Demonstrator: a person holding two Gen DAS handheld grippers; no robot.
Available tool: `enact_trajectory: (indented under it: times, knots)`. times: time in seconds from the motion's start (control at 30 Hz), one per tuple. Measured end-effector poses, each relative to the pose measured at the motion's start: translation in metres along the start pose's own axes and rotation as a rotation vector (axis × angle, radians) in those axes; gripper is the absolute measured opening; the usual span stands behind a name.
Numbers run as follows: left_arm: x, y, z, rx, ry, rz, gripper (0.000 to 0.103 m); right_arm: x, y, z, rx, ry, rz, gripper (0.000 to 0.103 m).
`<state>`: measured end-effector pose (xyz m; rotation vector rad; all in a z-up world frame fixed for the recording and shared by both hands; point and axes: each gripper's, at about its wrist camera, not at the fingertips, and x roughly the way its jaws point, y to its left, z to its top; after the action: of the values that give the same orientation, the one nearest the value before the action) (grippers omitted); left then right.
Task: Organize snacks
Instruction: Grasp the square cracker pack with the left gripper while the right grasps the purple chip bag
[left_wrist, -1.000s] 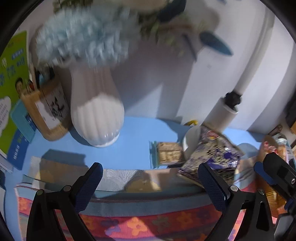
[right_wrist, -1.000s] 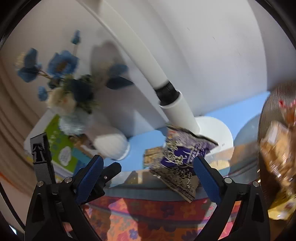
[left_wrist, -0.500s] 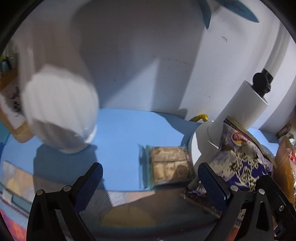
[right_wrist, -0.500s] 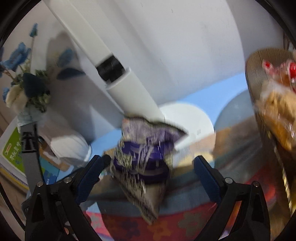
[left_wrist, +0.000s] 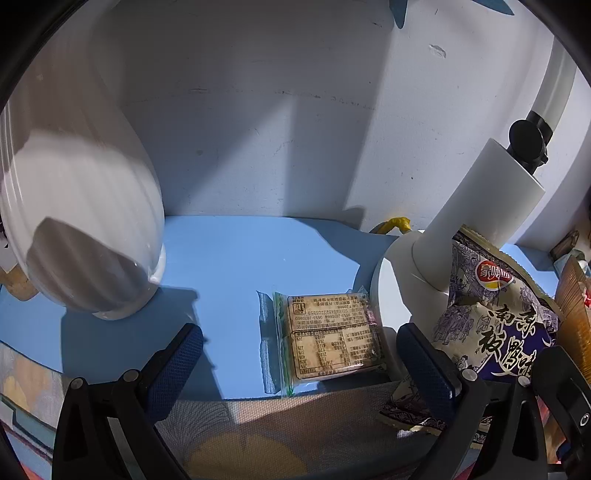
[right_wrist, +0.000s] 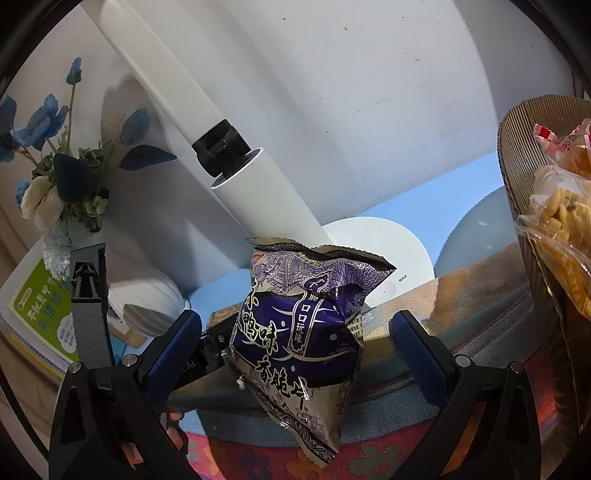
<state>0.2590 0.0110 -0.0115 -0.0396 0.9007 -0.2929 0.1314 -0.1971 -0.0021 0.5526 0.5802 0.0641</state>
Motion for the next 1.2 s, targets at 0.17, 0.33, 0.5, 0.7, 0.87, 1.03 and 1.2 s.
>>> enact_trajectory:
  times: [0.17, 0.33, 0.5, 0.7, 0.87, 1.03, 1.2]
  knots:
    - [-0.001, 0.004, -0.003, -0.012, -0.003, 0.01, 0.103, -0.001, 0.002, -0.001, -0.004, 0.001, -0.004, 0.103]
    - [-0.004, 0.007, -0.004, -0.016, -0.002, 0.015, 0.103, -0.002, 0.003, -0.002, -0.008, 0.007, -0.001, 0.103]
    - [-0.006, 0.016, -0.004, -0.015, 0.016, 0.082, 0.103, 0.007, 0.014, -0.005, -0.081, 0.068, 0.022, 0.074]
    - [-0.006, 0.013, -0.005, -0.011, 0.016, 0.096, 0.103, 0.006, 0.009, -0.004, -0.057, 0.07, 0.017, 0.047]
    - [-0.011, 0.01, -0.009, -0.049, 0.012, 0.147, 0.103, 0.002, 0.011, -0.005, -0.074, 0.053, 0.019, 0.044]
    - [-0.014, 0.013, -0.011, -0.064, 0.009, 0.132, 0.103, 0.002, 0.007, -0.004, -0.044, 0.064, 0.044, 0.046]
    - [-0.011, -0.006, -0.009, -0.002, 0.026, 0.13, 0.103, 0.005, 0.0, -0.002, -0.013, 0.073, 0.108, 0.075]
